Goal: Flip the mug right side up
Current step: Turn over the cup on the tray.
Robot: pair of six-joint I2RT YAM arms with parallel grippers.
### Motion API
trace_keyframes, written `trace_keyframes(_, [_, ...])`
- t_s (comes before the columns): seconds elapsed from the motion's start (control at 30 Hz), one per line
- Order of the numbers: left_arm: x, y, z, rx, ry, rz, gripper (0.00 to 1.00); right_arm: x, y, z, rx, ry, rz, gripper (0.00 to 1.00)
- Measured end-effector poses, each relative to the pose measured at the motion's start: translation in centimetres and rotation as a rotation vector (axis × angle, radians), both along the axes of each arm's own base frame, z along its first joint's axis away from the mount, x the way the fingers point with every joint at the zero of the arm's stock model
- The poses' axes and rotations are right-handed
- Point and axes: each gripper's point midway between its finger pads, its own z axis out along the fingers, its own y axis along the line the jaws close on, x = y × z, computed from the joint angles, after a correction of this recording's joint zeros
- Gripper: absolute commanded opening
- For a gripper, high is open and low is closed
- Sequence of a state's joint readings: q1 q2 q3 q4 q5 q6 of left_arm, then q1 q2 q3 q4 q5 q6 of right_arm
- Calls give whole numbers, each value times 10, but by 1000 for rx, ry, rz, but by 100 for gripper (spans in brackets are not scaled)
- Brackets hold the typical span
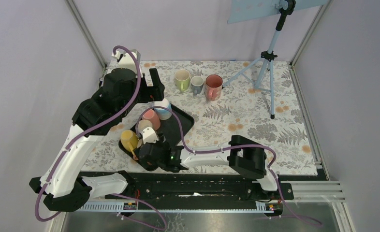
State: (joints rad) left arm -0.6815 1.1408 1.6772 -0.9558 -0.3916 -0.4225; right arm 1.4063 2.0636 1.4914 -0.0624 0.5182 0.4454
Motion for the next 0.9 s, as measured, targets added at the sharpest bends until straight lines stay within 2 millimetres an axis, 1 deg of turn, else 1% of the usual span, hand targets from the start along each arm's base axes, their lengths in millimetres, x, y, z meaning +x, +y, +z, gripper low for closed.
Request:
trace_keyframes(0.2, [0,-1,-1,0,2,-3,99,4,1,-6,33,-37,-5,100])
trace_keyframes(0.33, [0,-1,0,-2,2,-6,99,7,-4,-13,34,-52,-17,100])
trace_keyframes(0.53, [0,-2,0,-6,0,-9,99,8,-19,-28,7,-58,-30,100])
trace_keyframes(0.73, [1,-4,-7,2,13,-14,99,11,-37,-28,0,-60,-44,100])
trace_keyframes(0.9, [1,-5,-12,7,24,-18,99,16,-47,-28,7,-44,-55,100])
